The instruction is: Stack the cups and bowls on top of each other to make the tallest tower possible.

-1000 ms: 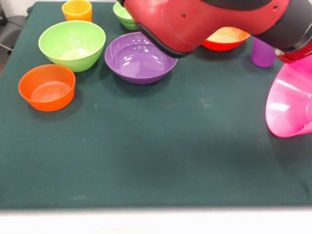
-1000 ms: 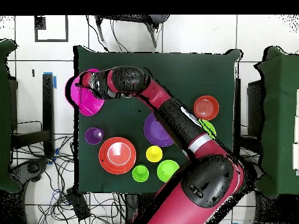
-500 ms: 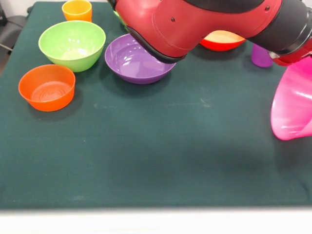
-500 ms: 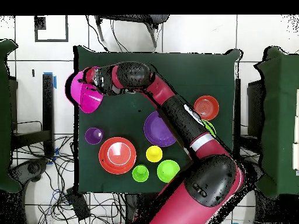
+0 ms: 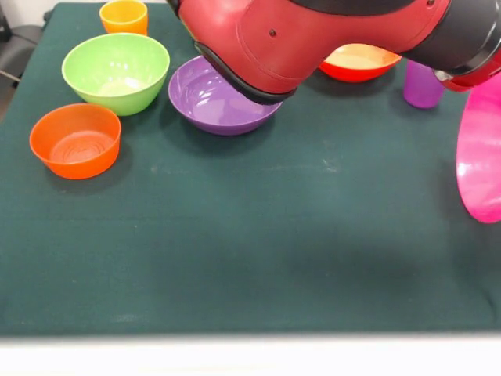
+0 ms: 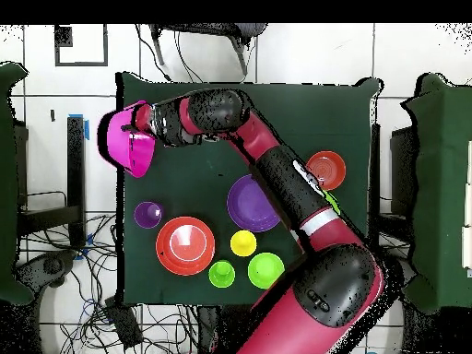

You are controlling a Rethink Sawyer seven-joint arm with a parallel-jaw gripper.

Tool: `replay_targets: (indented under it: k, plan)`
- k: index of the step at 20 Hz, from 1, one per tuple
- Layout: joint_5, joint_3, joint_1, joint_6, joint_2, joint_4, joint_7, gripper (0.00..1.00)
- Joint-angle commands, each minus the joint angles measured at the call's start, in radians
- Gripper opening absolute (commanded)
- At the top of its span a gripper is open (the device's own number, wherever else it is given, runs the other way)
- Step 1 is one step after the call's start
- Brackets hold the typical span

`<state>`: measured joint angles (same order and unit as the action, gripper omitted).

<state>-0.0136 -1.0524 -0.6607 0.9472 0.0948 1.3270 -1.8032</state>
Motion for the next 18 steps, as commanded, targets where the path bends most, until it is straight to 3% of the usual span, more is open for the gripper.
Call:
replay_targets:
  k: [1, 5, 13, 18]
  plan:
    - [-0.078, -0.024, -0.018, 0.145, 0.009, -0.081, 0.370, 0.00]
    - [-0.081, -0.029, -0.016, 0.202, 0.037, -0.110, 0.364, 0.00]
    - [-0.113, -0.013, 0.013, 0.279, -0.027, -0.257, 0.448, 0.00]
    - [-0.138, -0.013, 0.008, 0.281, -0.050, -0.274, 0.479, 0.00]
